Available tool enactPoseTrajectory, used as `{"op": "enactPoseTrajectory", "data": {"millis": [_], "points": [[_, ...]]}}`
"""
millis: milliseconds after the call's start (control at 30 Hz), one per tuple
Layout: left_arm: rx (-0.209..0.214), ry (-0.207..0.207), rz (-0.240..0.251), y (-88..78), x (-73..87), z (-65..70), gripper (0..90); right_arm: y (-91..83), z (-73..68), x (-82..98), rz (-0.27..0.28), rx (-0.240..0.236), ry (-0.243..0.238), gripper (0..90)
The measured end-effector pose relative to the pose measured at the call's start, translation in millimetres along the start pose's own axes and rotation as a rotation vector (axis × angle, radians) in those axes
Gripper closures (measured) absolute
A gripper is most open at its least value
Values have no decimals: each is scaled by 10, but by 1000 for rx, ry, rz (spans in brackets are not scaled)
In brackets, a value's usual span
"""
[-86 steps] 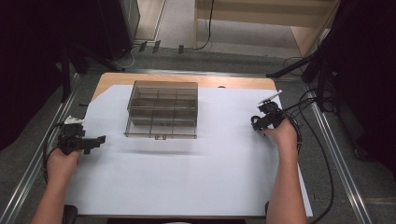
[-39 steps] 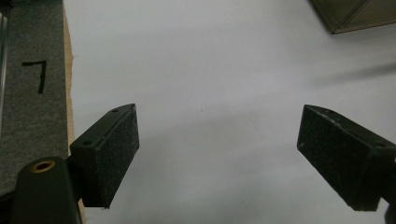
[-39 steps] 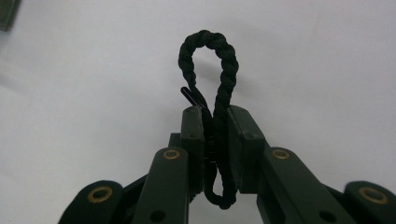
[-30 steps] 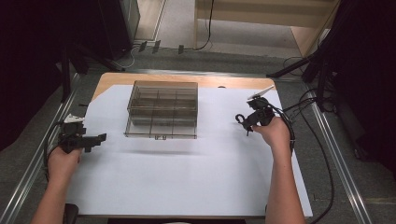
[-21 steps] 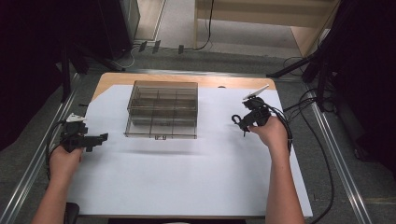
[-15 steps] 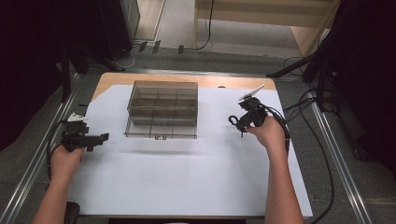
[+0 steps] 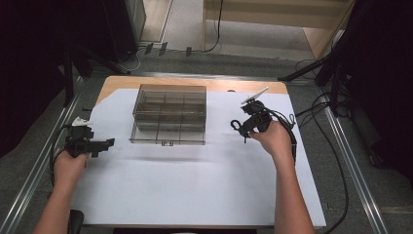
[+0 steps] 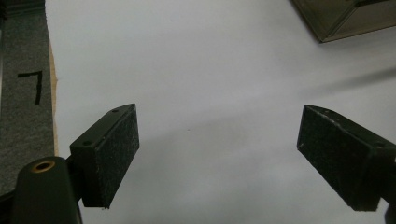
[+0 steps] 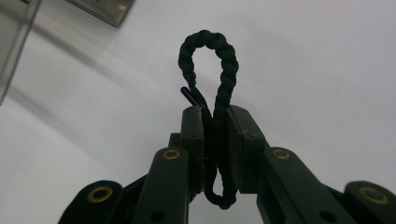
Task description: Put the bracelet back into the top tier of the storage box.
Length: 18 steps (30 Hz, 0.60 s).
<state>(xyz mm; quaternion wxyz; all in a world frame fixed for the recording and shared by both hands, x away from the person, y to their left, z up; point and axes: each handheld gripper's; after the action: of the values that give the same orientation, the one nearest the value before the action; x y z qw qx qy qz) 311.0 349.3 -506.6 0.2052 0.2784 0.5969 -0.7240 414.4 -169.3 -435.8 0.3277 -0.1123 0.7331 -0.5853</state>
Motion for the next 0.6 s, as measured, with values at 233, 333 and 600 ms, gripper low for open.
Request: {"op": "enactPoseTrajectory", "data": {"millis": [233,333,600], "points": [[2,1,-2,3,0,2,140,-49,-96,-33,11,-21,-6,787],[2,0,-2,2,0,2,141,-70,-139,-48,13,-22,-15,787],[0,1,-3,5,-2,7,140,-122,-259,-85,28,-42,-37,786]]}}
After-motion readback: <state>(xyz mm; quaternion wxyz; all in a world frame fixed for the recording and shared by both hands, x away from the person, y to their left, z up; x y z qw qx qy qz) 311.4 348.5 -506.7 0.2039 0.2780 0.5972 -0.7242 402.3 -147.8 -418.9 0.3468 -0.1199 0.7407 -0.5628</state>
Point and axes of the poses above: each handheld gripper's, and its own axes: y roughly forward along the jaws, x roughly out of its underside, z roughly to its right, and after that the axes turned 6 degrees about -y, right-handed
